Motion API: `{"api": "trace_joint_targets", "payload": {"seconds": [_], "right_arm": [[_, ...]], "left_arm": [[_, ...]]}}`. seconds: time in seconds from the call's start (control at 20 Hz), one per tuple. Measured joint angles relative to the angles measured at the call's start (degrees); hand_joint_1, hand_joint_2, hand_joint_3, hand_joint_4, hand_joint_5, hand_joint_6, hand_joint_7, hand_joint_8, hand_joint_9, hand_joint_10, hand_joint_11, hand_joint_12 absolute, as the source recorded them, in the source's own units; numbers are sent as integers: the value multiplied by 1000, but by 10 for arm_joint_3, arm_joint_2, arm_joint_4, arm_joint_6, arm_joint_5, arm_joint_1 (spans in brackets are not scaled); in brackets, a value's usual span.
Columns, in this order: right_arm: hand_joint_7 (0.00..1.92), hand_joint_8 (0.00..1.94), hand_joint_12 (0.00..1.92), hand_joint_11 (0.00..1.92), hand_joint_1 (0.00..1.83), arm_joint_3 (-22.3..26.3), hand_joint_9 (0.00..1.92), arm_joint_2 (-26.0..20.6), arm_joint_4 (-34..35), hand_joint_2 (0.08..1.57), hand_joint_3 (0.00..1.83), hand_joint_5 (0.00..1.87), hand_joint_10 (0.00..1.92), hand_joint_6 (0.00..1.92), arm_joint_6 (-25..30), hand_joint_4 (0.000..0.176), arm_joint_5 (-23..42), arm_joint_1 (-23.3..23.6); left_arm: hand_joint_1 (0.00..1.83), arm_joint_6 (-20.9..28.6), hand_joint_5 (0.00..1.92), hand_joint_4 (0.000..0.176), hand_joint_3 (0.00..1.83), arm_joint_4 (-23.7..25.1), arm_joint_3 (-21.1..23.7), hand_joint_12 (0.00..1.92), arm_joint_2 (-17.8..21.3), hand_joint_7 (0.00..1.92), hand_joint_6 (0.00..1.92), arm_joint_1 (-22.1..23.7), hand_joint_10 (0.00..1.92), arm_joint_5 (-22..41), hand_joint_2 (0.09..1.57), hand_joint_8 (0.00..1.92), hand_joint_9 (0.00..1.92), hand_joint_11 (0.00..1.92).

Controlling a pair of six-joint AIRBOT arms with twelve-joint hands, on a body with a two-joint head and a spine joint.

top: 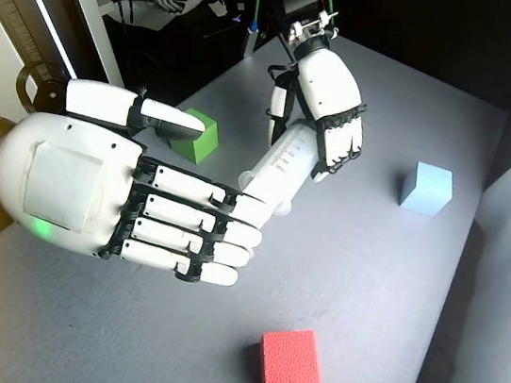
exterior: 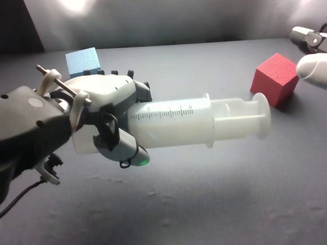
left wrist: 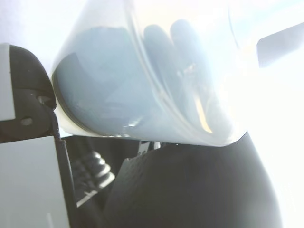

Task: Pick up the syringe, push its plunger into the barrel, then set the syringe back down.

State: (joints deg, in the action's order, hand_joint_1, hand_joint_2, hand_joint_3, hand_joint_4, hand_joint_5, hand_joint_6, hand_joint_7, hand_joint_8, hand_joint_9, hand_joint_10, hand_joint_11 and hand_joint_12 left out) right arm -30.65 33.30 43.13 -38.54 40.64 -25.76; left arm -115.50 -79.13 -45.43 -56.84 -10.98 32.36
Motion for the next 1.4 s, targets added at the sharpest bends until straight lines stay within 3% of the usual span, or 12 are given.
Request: {"api": "trace_joint_targets", "payload": {"seconds": [0.2, 0.55, 0.75, 0.8, 1.0, 1.4], "right_arm": [[0, 0, 0, 0, 0, 2, 0, 0, 54, 1423, 21, 0, 0, 0, 2, 0, -32, 8], [0, 0, 0, 0, 0, 2, 0, 21, 127, 1422, 15, 0, 0, 0, 3, 0, -125, 56], [0, 0, 0, 0, 0, 3, 0, 33, 148, 1414, 9, 0, 0, 0, 3, 0, -121, 58], [0, 0, 0, 0, 0, 3, 0, 37, 151, 1411, 7, 0, 0, 0, 3, 0, -115, 58], [0, 0, 0, 0, 0, 1, 0, 54, 160, 1417, 9, 0, 0, 0, 3, 0, -105, 68], [0, 0, 0, 0, 0, -2, 0, 88, 182, 1417, 7, 0, 0, 0, 4, 0, -83, 85]], "left_arm": [[1356, -2, 900, 0, 0, -20, 2, 1392, 3, 905, 1029, 8, 1391, -1, 1168, 1211, 709, 408], [1354, -3, 849, 0, 1, -51, 9, 1401, 6, 899, 1077, 29, 1446, -9, 1177, 1187, 712, 430], [1357, -6, 838, 0, 0, -57, 11, 1340, 7, 925, 1113, 34, 1423, -2, 1172, 1131, 723, 459], [1346, -7, 784, 0, 3, -58, 11, 1343, 7, 868, 1198, 36, 1474, 0, 1197, 1207, 694, 443], [1358, -13, 868, 0, 0, -64, 11, 1351, 10, 916, 1073, 39, 1412, 3, 1166, 1138, 739, 475], [1353, -36, 838, 0, 2, -85, 11, 1399, 13, 874, 1107, 50, 1476, 15, 1183, 1185, 714, 431]]}}
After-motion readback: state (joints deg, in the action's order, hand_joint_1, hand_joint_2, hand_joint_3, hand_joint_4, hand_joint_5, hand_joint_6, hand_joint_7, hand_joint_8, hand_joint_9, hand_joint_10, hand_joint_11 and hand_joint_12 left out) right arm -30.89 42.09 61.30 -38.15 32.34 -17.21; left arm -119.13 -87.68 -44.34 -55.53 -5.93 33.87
